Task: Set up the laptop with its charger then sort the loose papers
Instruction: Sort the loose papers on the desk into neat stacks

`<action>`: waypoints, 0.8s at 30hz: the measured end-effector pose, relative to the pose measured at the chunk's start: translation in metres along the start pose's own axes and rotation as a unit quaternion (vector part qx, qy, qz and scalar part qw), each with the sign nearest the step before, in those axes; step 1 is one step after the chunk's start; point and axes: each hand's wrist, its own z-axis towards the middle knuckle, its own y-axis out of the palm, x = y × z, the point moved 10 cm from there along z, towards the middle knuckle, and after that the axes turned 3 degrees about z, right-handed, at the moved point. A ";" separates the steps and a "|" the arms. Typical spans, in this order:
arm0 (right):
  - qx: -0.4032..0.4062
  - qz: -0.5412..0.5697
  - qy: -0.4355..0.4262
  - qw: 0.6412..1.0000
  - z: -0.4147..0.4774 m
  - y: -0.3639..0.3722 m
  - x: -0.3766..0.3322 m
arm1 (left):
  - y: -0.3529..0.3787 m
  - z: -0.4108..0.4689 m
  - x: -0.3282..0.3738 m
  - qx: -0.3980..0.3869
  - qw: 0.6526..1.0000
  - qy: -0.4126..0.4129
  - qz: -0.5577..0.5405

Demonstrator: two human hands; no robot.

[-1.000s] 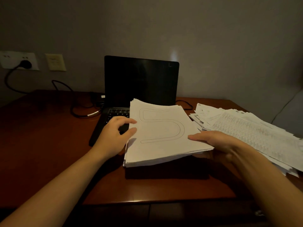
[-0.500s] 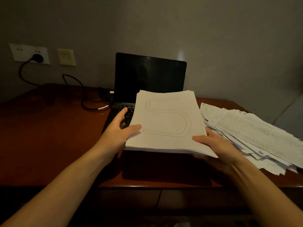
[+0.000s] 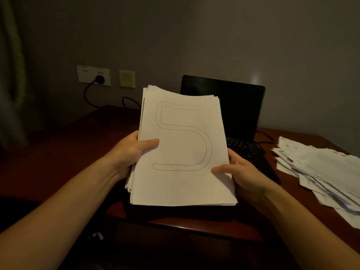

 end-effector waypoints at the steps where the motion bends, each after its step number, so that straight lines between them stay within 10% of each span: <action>1: 0.005 -0.004 -0.004 1.000 0.011 0.012 -0.003 | -0.016 -0.001 0.001 0.011 1.000 0.015 0.000; 15: 0.030 0.033 -0.256 0.966 0.087 0.160 -0.097 | -0.155 -0.023 0.063 0.234 0.952 0.195 0.003; 24: 0.037 0.046 -0.306 0.950 0.085 0.165 -0.136 | -0.163 -0.025 0.103 0.222 0.935 0.276 0.014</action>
